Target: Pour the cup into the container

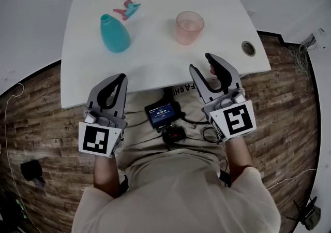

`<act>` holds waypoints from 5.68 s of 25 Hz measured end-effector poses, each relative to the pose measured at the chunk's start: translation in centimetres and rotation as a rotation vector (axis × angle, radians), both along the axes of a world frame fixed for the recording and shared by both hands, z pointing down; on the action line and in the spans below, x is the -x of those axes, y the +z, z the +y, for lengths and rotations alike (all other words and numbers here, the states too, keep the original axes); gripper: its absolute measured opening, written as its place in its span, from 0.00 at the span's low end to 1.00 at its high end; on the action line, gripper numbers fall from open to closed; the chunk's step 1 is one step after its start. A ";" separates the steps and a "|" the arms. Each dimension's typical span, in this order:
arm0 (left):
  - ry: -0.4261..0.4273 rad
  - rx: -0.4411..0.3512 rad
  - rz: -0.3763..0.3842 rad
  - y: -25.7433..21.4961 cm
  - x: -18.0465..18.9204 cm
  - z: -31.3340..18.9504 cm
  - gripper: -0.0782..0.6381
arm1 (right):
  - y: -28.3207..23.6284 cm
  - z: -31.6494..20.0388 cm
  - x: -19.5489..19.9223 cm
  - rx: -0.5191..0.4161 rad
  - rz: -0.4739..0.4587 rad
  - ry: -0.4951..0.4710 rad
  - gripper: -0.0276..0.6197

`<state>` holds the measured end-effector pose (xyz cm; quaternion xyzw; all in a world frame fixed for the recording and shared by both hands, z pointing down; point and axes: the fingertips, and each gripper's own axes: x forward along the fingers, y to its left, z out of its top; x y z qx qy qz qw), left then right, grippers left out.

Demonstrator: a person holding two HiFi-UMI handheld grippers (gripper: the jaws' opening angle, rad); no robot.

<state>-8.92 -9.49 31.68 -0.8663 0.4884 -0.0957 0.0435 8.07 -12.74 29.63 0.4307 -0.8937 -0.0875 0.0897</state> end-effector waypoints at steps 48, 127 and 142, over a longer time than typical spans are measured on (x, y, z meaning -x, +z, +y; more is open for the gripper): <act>0.011 0.012 0.017 -0.2 -1.0 0.2 0.13 | 0.8 0.4 1.0 0.014 0.020 -0.031 0.33; -0.017 -0.026 0.021 -0.9 0.4 0.1 0.13 | 1.3 0.4 1.2 0.024 0.025 -0.026 0.33; -0.019 -0.022 0.027 -0.9 0.2 -0.1 0.16 | 1.6 -0.2 0.4 0.026 0.028 -0.004 0.33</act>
